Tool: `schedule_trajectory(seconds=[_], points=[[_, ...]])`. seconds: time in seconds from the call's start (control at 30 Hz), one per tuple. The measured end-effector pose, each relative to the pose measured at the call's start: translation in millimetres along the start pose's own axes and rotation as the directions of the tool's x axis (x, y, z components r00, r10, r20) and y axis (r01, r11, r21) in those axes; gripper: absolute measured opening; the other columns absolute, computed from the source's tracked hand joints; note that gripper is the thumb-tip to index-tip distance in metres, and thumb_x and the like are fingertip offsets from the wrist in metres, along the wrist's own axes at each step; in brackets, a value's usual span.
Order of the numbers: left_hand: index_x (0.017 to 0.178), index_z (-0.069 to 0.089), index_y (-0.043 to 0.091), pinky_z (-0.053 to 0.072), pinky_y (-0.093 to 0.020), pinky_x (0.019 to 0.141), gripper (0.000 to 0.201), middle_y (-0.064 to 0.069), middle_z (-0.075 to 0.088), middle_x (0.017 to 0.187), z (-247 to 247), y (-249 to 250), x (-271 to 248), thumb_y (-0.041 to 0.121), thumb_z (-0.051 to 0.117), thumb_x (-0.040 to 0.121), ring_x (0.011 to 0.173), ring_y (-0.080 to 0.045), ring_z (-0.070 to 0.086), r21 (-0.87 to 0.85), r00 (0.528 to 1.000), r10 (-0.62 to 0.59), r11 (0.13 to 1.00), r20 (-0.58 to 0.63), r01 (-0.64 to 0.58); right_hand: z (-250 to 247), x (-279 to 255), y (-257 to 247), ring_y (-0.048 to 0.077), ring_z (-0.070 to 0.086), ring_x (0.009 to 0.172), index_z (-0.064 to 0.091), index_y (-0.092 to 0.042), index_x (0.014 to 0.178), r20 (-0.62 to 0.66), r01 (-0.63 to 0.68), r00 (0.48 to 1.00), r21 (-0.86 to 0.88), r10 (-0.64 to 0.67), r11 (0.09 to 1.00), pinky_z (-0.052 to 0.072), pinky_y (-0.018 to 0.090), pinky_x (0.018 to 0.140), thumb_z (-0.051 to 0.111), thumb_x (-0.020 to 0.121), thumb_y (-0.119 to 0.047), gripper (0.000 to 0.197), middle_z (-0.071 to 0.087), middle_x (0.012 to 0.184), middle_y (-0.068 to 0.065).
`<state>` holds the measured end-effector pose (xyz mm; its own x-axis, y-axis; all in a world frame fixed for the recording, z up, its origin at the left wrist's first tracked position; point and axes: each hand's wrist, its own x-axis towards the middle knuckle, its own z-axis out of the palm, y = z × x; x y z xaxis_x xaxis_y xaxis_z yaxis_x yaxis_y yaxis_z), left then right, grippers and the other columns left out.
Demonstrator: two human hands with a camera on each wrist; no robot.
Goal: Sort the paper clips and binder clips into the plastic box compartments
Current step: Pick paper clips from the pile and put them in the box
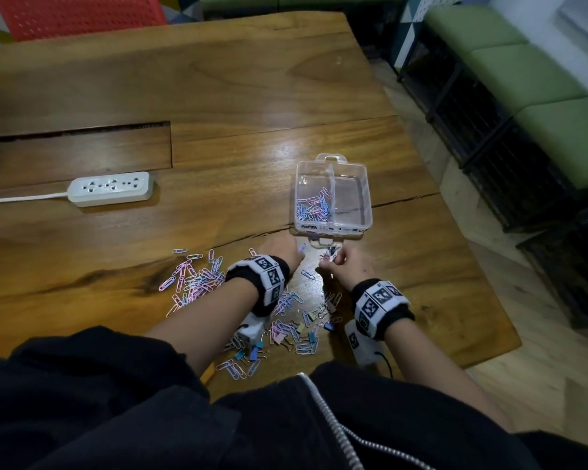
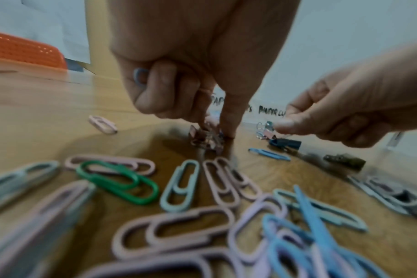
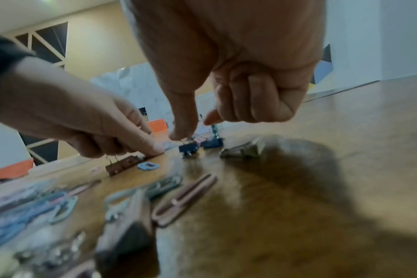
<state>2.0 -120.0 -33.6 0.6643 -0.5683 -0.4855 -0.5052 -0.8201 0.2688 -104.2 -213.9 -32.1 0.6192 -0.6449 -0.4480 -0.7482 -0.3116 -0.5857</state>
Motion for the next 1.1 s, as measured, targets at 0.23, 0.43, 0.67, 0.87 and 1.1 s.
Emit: schedule_trajectory(seconds=[0.23,0.43,0.67,0.87,1.1], points=[[0.070,0.042,0.019,0.034,-0.023,0.054,0.025,0.002,0.041,0.065,-4.1,-8.6,-3.1,0.025,0.038,0.093,0.059,-0.013,0.041,-0.207,0.989,0.138,0.970,0.046,-0.126,-15.8,-0.1,9.0,0.017,0.055,0.069,0.057,-0.018,0.085,0.012,0.145,0.989,-0.112,-0.144,0.983,0.055,0.040,0.074,0.063,0.082,-0.021,0.008,0.055,0.072,-0.003],[0.060,0.034,0.012,0.021,-0.009,0.030,0.015,0.008,0.039,0.043,-17.9,-27.6,-15.3,0.013,0.035,0.075,0.031,-0.003,0.027,-0.977,0.941,0.312,0.200,0.132,0.071,-6.1,2.7,-3.5,0.021,0.058,0.096,0.066,-0.020,0.098,0.118,0.251,0.966,-0.245,-0.229,0.936,0.053,0.037,0.083,0.060,0.084,-0.025,0.016,0.063,0.107,0.006],[0.061,0.044,0.015,0.022,-0.011,0.031,0.038,0.006,0.047,0.038,-18.8,-25.8,-15.9,0.029,0.036,0.096,0.028,-0.002,0.030,-0.965,0.967,0.195,0.236,0.162,0.114,-13.6,2.9,4.2,0.021,0.062,0.083,0.061,-0.020,0.087,0.088,0.215,0.976,-0.233,-0.200,0.948,0.055,0.037,0.075,0.059,0.082,-0.028,0.010,0.065,0.091,0.002],[0.093,0.050,0.011,0.037,-0.024,0.057,0.022,-0.002,0.054,0.078,-8.7,-4.0,-8.9,0.022,0.033,0.098,0.064,-0.013,0.046,-0.614,0.999,0.012,0.789,0.047,0.019,-5.3,13.1,-9.5,0.015,0.054,0.080,0.063,-0.020,0.096,0.010,0.194,0.979,-0.343,-0.203,0.919,0.048,0.028,0.067,0.059,0.085,-0.030,0.016,0.067,0.098,0.002],[0.113,0.051,0.010,0.044,-0.032,0.073,0.034,-0.007,0.063,0.110,-2.9,-1.9,7.8,0.035,0.050,0.091,0.099,-0.026,0.060,0.041,0.992,0.112,0.993,-0.060,-0.109,-10.4,10.5,3.5,0.019,0.061,0.079,0.062,-0.017,0.095,0.010,0.161,0.987,-0.106,-0.161,0.981,0.055,0.037,0.075,0.053,0.088,-0.019,0.011,0.066,0.096,0.005]])
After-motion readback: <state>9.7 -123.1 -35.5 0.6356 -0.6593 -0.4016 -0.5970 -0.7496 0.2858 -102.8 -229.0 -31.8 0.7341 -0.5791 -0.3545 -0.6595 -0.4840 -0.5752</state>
